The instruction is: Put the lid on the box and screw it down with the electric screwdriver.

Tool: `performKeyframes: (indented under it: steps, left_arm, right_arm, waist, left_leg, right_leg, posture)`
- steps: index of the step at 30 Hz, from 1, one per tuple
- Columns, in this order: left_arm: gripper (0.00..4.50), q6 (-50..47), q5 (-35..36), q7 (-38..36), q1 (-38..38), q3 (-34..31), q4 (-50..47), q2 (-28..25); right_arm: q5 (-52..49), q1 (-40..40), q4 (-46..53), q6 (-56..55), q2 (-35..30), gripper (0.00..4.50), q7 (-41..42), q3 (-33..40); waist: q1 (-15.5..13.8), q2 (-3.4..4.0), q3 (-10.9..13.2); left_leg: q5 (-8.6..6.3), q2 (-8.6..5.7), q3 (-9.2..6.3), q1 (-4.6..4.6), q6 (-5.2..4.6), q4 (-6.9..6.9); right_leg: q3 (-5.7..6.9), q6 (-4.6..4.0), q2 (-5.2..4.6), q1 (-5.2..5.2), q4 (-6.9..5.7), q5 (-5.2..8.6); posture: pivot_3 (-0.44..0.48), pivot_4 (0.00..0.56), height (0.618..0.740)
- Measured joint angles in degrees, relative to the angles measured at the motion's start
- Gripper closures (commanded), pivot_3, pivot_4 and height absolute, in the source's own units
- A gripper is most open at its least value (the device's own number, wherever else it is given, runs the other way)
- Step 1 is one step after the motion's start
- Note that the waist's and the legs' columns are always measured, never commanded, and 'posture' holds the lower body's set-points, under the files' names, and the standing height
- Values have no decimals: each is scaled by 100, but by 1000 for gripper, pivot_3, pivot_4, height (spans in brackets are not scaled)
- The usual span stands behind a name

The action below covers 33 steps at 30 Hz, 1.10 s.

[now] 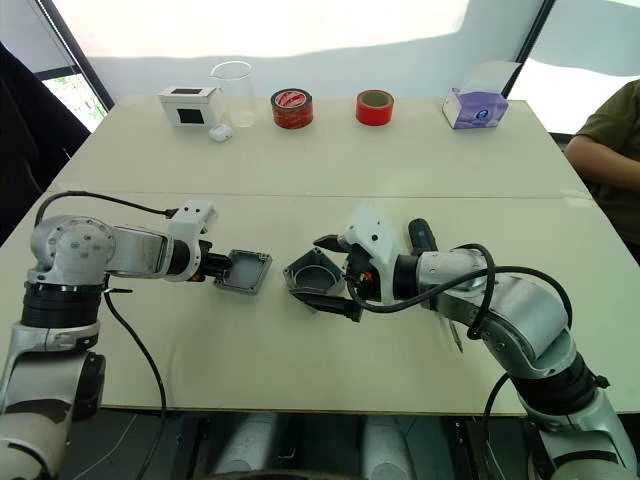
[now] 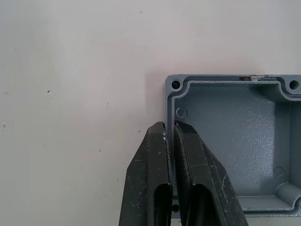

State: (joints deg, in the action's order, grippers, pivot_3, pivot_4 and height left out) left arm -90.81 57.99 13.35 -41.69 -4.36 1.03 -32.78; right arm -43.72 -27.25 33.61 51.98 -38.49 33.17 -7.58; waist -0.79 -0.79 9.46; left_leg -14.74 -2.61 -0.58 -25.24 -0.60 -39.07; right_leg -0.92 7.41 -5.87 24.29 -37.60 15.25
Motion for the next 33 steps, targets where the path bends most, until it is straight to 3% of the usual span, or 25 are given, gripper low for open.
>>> performKeyframes:
  steps: [4, 7, 12, 17, 32, 33]
  left_arm:
    - [4484, 2270, -1071, -1137, -238, 120, -57, -36]
    - [4484, 4003, -1637, -1852, -467, -120, -89, 249]
    - [4484, 5483, -2381, -2464, -445, -34, 321, 782]
    - [4484, 5651, -2644, -2637, -587, -31, 162, 941]
    - [4484, 5664, -3154, -3202, -571, 179, -11, 1218]
    - [4500, 5664, -3159, -3224, -571, 179, -10, 1256]
  right_arm:
    - [29, -678, -1116, -17, 1101, 0, -791, 515]
    - [24, -1342, -1913, -39, 1689, 0, -1198, 836]
    - [72, -2424, -3528, 68, 2000, 0, -1515, 1305]
    - [26, -2562, -4065, 155, 2072, 0, -1192, 1466]
    - [28, -2681, -4024, 345, 2217, 0, -984, 1470]
    - [28, -2680, -4007, 358, 2231, 458, -986, 1470]
  waist:
    - [14, -11, 7]
    - [16, -5, 2]
    - [25, -6, 3]
    - [59, -6, 3]
    - [153, -6, 4]
    - [153, -6, 3]
  left_leg:
    - [13, 1, 4, -8, 23, 9]
    - [13, 0, 10, -6, 23, 28]
    - [12, -1, 13, -8, 20, 37]
    - [9, -1, 14, -10, 12, 37]
    - [8, 1, 12, -10, 10, 36]
    - [7, 1, 12, -10, 10, 36]
  right_leg:
    - [2, -10, 2, 16, 0, -7]
    - [2, -11, 1, 13, 24, -7]
    - [3, -10, 1, 15, 30, -8]
    - [3, -9, 1, 16, 25, -8]
    - [2, -9, 4, 19, 6, -8]
    - [2, -9, 4, 18, 6, -8]
  posture:
    - [0, 150, 740]
    - [0, 150, 740]
    - [0, 150, 740]
    - [0, 150, 740]
    - [0, 150, 740]
    - [0, 150, 740]
